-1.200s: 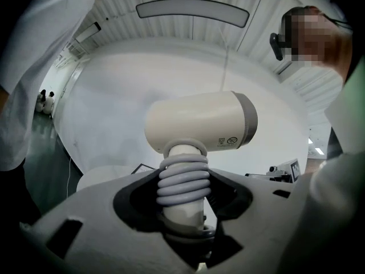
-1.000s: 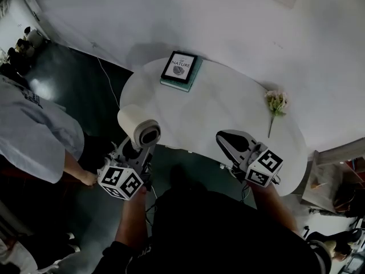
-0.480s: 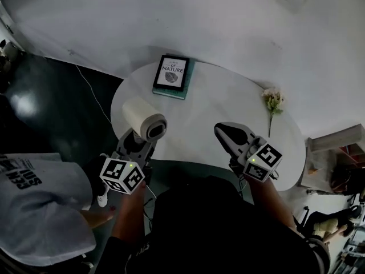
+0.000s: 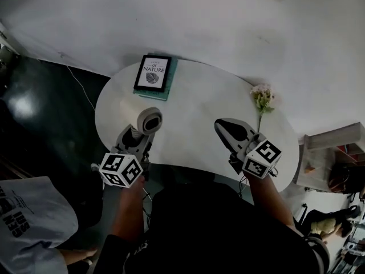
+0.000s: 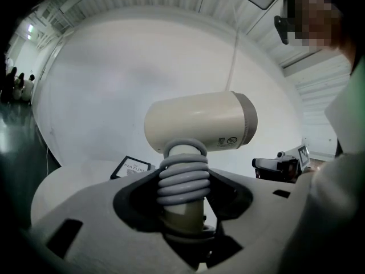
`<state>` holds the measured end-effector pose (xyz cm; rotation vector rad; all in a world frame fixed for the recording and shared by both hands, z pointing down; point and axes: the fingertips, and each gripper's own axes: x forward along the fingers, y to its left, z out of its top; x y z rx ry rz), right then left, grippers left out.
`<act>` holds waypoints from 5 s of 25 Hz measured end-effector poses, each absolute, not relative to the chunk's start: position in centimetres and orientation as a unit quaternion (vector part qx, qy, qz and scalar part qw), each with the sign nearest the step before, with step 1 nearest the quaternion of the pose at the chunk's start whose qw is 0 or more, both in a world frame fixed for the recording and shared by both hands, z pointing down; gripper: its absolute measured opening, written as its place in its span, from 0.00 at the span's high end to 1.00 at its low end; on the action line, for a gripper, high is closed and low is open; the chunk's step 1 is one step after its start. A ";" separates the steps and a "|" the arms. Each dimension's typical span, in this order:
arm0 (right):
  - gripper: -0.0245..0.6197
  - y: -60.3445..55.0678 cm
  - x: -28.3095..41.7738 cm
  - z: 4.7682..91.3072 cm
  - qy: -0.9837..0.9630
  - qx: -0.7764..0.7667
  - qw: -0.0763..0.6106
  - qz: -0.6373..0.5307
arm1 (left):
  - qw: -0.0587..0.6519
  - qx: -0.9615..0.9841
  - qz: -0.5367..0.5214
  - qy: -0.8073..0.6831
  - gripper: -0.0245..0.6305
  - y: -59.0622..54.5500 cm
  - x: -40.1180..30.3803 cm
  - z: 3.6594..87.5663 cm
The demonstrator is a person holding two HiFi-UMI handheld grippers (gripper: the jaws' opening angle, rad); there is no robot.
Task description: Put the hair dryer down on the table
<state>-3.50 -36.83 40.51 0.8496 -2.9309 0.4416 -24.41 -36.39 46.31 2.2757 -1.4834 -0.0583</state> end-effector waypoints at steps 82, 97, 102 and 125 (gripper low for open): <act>0.95 -42.0 9.5 50.5 -0.927 0.277 0.053 0.248 | 0.312 0.703 0.396 -0.502 0.59 -52.2 -13.3 71.9; 0.95 -40.8 11.4 49.1 -0.945 0.227 0.036 0.232 | 0.245 0.755 0.319 -0.517 0.49 -48.2 -11.9 64.9; 0.95 -40.1 9.9 48.1 -0.954 0.198 0.031 0.223 | 0.197 0.785 0.302 -0.504 0.49 -45.4 -10.9 61.1; 0.95 -30.3 -4.6 40.5 -0.971 0.176 0.032 0.159 | 0.085 0.784 0.052 -0.613 0.95 -32.1 -24.4 44.4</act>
